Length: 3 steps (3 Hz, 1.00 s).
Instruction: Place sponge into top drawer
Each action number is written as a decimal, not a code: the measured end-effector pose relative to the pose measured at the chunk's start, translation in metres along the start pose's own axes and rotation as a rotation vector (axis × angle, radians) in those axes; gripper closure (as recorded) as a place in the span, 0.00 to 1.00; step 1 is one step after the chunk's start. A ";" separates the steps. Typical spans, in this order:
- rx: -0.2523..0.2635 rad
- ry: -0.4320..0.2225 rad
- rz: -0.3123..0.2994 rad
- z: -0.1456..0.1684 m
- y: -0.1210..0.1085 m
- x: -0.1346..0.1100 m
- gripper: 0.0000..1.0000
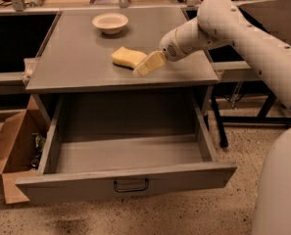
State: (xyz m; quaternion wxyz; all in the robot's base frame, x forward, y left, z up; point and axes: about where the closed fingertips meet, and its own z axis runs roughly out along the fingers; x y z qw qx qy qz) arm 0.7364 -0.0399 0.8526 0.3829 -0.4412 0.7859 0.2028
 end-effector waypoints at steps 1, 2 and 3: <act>0.017 -0.021 0.044 0.021 -0.014 -0.004 0.00; 0.035 -0.019 0.050 0.038 -0.020 -0.010 0.00; 0.049 -0.002 0.052 0.050 -0.021 -0.011 0.18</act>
Offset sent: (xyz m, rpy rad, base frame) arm 0.0523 0.0273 -0.0163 0.0176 -0.0094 -0.0869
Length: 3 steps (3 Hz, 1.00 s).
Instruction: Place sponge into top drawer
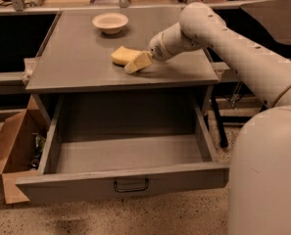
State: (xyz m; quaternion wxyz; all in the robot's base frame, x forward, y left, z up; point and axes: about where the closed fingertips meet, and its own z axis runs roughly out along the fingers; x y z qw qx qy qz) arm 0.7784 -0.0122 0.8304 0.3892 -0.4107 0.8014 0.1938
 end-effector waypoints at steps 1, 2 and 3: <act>-0.002 0.008 -0.003 0.006 0.004 -0.001 0.43; -0.018 -0.033 -0.033 -0.006 0.014 -0.008 0.65; -0.075 -0.106 -0.108 -0.040 0.042 -0.013 0.89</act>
Offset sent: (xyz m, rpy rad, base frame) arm -0.0286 0.0056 0.0339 0.0504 -0.0939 0.0806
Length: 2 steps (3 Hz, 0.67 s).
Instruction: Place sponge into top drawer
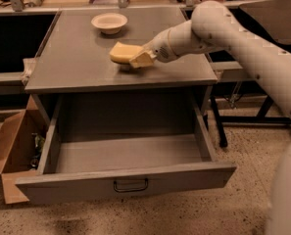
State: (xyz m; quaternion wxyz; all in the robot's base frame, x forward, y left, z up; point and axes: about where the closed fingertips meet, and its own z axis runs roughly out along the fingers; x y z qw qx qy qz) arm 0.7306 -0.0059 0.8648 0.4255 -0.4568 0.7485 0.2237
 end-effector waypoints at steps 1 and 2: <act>-0.089 -0.070 -0.087 -0.033 0.037 0.000 1.00; -0.097 -0.083 -0.127 -0.038 0.041 0.000 1.00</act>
Offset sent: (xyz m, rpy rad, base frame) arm -0.0457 -0.0061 0.0154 0.0421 -0.0519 0.1226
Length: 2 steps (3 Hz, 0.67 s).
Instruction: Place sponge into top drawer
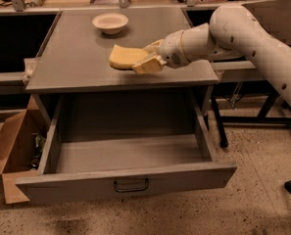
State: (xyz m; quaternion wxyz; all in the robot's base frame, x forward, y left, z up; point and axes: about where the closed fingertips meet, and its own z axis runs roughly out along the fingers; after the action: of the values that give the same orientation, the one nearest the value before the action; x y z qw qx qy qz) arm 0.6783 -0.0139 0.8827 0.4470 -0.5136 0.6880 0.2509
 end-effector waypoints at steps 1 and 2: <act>-0.001 0.000 0.001 0.000 0.000 0.000 1.00; -0.082 0.001 -0.035 0.002 0.038 0.014 1.00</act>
Offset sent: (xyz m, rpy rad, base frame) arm -0.0942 0.0134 -0.0433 -0.0207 0.0285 0.2278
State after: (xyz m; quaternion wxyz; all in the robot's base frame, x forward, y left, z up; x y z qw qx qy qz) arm 0.6430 -0.0059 0.8657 0.4294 -0.5436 0.6684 0.2709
